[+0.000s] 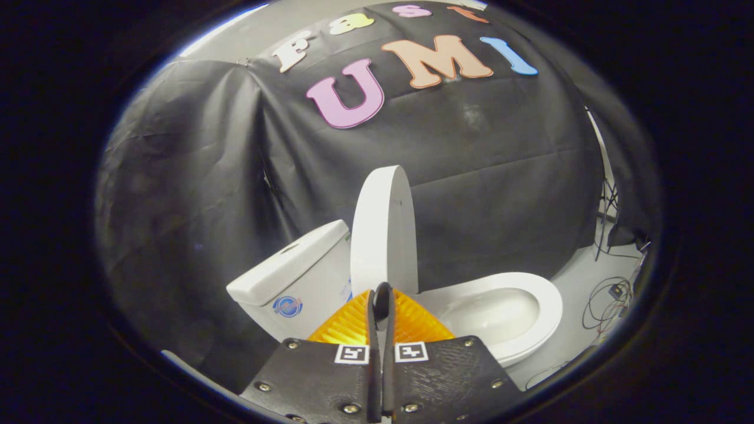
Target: Open the toilet lid.
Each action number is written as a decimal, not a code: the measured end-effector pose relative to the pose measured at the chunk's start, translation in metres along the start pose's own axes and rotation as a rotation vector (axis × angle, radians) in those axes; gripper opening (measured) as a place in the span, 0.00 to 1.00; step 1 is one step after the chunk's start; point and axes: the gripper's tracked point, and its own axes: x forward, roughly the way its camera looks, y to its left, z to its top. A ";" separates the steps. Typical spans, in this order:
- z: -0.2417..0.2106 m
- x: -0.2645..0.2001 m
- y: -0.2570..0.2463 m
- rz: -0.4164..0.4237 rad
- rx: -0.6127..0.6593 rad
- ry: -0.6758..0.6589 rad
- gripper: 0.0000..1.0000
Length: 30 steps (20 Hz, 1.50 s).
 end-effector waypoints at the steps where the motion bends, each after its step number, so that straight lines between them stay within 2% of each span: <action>1: -0.001 0.002 0.002 0.006 0.003 -0.002 0.02; 9: -0.005 0.009 0.026 0.051 0.014 -0.020 0.03; 15: -0.010 0.012 0.045 0.062 -0.029 -0.029 0.03; 20: -0.010 0.015 0.056 0.024 -0.058 -0.059 0.03; 24: -0.016 0.018 0.071 -0.031 -0.156 -0.092 0.03; 30: -0.023 0.024 0.092 -0.022 -0.284 -0.089 0.03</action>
